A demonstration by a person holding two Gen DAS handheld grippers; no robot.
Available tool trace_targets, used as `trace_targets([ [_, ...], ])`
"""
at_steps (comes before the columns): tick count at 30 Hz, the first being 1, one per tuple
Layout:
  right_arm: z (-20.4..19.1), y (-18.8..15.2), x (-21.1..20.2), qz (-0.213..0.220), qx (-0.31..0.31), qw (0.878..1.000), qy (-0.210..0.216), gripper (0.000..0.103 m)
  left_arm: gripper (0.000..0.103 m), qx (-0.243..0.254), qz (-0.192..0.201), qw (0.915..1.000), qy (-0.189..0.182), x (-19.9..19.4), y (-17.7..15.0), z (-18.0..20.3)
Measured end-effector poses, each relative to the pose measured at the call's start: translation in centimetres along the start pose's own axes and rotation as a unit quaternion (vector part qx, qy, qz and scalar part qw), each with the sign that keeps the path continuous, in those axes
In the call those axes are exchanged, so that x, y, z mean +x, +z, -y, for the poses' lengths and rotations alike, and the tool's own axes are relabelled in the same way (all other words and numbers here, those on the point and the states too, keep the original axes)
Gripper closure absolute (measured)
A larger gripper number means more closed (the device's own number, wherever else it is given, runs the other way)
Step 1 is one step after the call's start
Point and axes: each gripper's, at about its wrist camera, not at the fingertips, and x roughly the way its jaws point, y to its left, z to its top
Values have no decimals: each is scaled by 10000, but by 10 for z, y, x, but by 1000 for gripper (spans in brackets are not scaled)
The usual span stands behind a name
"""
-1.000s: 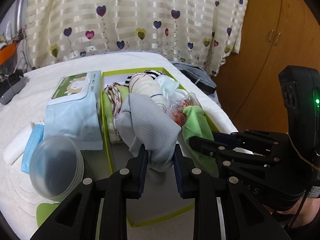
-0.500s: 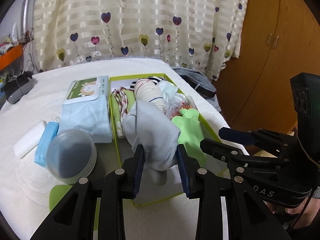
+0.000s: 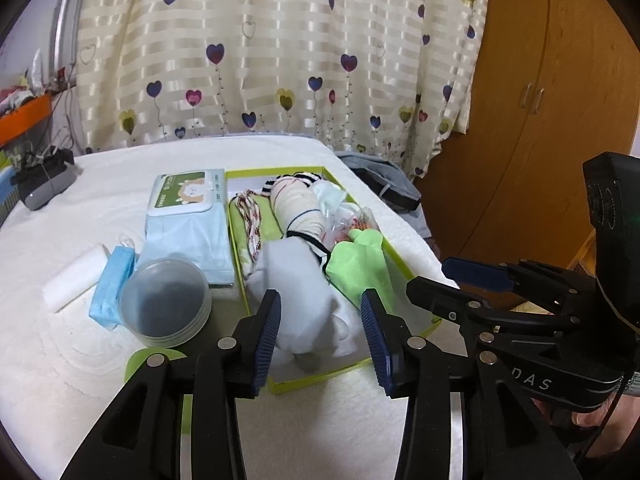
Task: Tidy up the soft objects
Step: 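Release green cloth into box with right tool while left tool releases grey sock, then withdraw both tools from the box toward the remaining items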
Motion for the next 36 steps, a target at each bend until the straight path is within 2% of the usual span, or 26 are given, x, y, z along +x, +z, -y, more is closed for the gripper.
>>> trace_targets([
  [21, -19, 1, -20, 159, -177, 9997, -35, 57, 63, -37, 206, 9998, -64, -26, -1, -4],
  [36, -37, 0, -43, 392, -252, 9989, 89, 57, 63, -175, 451, 9988, 55, -59, -6, -17],
])
